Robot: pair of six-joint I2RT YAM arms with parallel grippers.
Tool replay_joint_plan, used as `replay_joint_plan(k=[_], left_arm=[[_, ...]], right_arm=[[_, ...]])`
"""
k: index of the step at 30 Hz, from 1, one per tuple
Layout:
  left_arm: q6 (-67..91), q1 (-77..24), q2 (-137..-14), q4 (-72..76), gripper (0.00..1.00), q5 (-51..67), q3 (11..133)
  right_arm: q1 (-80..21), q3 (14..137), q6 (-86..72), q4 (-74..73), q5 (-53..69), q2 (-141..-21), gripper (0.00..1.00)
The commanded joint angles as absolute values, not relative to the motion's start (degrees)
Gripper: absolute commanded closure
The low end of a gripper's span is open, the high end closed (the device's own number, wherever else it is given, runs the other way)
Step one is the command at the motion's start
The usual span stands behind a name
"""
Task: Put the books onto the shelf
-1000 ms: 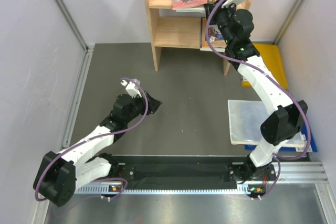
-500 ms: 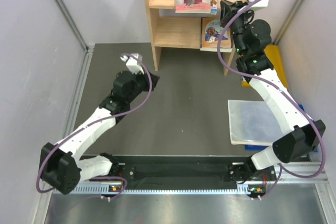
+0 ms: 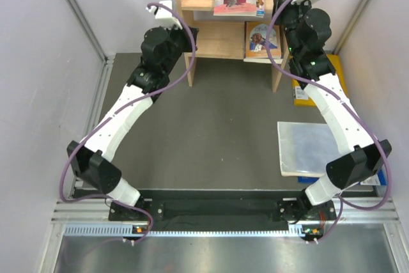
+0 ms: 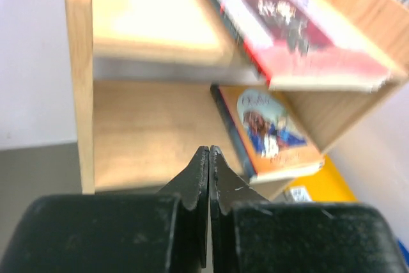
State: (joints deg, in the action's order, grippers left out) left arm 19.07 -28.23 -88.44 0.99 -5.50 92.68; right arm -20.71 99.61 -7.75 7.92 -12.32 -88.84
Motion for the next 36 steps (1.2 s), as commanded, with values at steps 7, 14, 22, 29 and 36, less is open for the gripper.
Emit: replay_joint_plan(k=[7,14,22,29,36], left_arm=[[17.4,-27.6,-99.1,5.5,1.0,-12.4,108.0],[19.3,-27.2,-104.1,10.5,1.0,-11.6,111.3],[19.9,-27.2,-105.1,13.3,1.0,-10.5,110.9],[19.3,-27.2,-100.4,21.7,1.0,-9.6,104.3],[19.5,-27.2,-105.0,20.1,1.0,-7.9,111.3]], right_arm=[[-16.0,109.9,-13.3,0.1,-7.1,-94.7,0.93],[-13.7,116.0,-16.6,-4.7,-2.5,-100.7,0.94],[-13.2,116.5,-17.9,-3.3,-1.3,-102.7,0.94],[-13.2,116.5,-18.7,-2.1,-1.4,-103.4,0.94],[-13.2,117.3,-19.4,-2.3,-1.5,-104.8,0.94]])
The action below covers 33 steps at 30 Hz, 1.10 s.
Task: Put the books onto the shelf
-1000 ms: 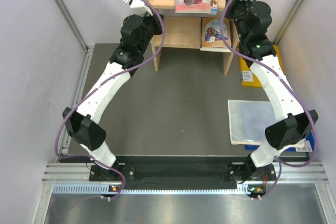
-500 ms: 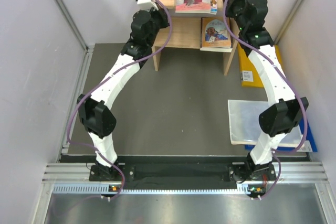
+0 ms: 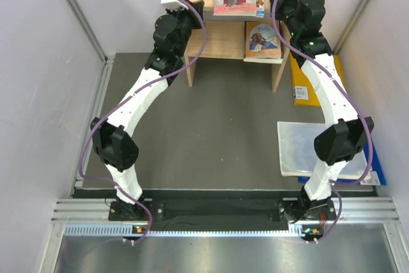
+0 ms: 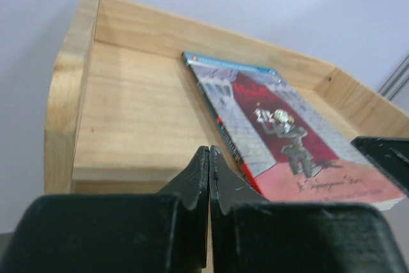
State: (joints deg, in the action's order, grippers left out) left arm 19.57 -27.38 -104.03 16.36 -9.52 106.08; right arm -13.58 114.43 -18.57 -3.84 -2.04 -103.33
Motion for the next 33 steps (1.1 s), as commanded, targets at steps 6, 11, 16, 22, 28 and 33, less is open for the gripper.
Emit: replay_joint_plan(k=[6,11,16,22,28,33], left_arm=[[20.6,-27.2,-111.4,15.8,1.0,-6.0,119.3],[21.3,-27.4,-114.3,14.7,1.0,-5.8,121.9],[21.4,-27.4,-115.2,14.7,1.0,-6.3,122.7],[21.5,-27.9,-116.0,14.9,1.0,-6.0,123.3],[21.8,-28.2,-117.4,14.4,1.0,-5.5,125.4],[22.1,-28.6,-119.1,13.7,1.0,-5.6,128.2]], right_arm=[[-13.2,117.9,-19.9,-2.8,-0.9,-105.4,0.94],[-13.2,118.0,-20.7,-2.8,-0.4,-105.9,0.94],[-13.2,118.1,-21.3,-2.9,1.1,-106.3,0.94],[-13.4,118.7,-21.6,-3.0,2.5,-107.0,0.95],[-13.7,119.2,-20.8,-3.3,3.4,-107.4,0.95],[-13.9,119.3,-20.6,-3.1,4.7,-107.6,0.95]])
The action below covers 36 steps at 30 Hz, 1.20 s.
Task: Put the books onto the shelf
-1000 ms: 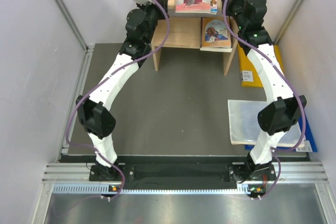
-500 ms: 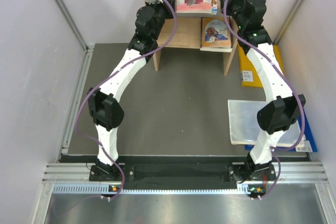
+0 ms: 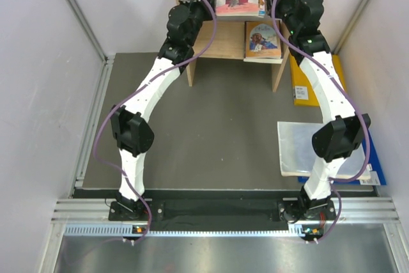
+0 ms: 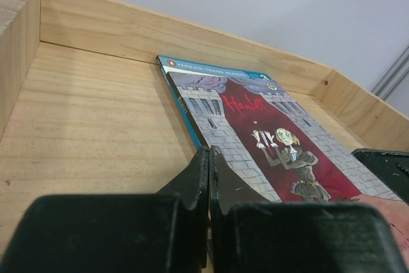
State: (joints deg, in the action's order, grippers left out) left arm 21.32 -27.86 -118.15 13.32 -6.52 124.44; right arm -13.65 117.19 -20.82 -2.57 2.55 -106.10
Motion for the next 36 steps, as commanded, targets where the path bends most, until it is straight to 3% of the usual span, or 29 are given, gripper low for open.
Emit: replay_joint_plan(k=[1,14,23,32,36], left_arm=[[22.1,-28.7,-119.5,13.7,1.0,-5.7,128.5],[21.4,-28.7,-120.9,12.7,1.0,-10.0,131.0],[18.5,-26.2,-107.5,24.9,1.0,-18.1,111.6],[17.6,-25.9,-93.7,19.4,1.0,-1.3,97.0],[17.7,-26.0,-86.9,14.5,1.0,-1.3,90.5]], right_arm=[[-13.9,119.5,-20.5,-3.2,4.7,-107.7,0.94],[-14.2,119.6,-20.2,-3.4,5.0,-108.2,0.94],[-14.2,117.5,-20.1,-2.3,3.9,-107.0,0.93],[-13.7,115.6,-19.5,-1.5,3.5,-104.9,0.92],[-13.6,112.2,-15.7,-1.3,1.7,-100.3,0.93]])
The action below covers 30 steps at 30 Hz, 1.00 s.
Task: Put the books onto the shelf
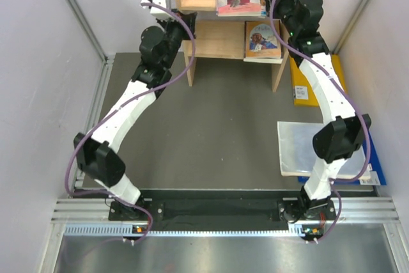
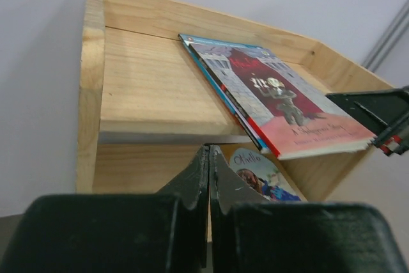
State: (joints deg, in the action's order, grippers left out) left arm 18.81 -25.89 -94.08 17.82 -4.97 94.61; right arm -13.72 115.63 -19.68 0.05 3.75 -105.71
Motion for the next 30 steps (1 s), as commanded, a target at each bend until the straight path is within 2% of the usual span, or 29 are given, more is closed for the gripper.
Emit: replay_joint_plan(k=[1,4,8,11,14,16,21,26,30], left_arm=[[17.7,-26.0,-85.8,13.5,1.0,-3.1,87.2],[17.1,-25.8,-80.9,12.2,1.0,-4.6,78.4],[20.6,-25.9,-75.6,12.2,1.0,-5.7,65.6],[25.7,-25.9,-72.4,14.8,1.0,-4.3,54.6],[32.5,-26.0,-70.9,18.6,1.0,-0.6,44.6],[34.8,-26.2,-71.8,21.5,1.0,5.8,38.1],[38.8,-28.4,-77.1,27.6,1.0,12.7,29.3],[41.1,-32.2,-81.6,34.8,1.0,10.2,21.4],[42.5,-34.1,-88.0,40.4,1.0,9.0,18.1]], right_arm=[[-13.6,111.2,-14.9,-1.1,1.0,-98.9,0.93],[-13.7,106.4,-11.8,1.2,0.2,-92.6,0.93],[-14.1,98.1,-7.8,6.2,9.0,-82.1,0.93],[-15.0,95.9,-6.9,6.4,15.2,-79.6,0.92],[-15.8,98.9,-8.7,3.3,21.9,-81.1,0.96],[-16.6,101.1,-9.1,0.4,24.6,-82.8,1.0],[-23.1,111.3,-5.9,-9.9,26.0,-90.5,1.0],[-28.9,121.8,-1.6,-18.5,24.3,-98.7,1.0],[-30.4,124.5,-1.8,-19.5,24.8,-102.1,1.0]])
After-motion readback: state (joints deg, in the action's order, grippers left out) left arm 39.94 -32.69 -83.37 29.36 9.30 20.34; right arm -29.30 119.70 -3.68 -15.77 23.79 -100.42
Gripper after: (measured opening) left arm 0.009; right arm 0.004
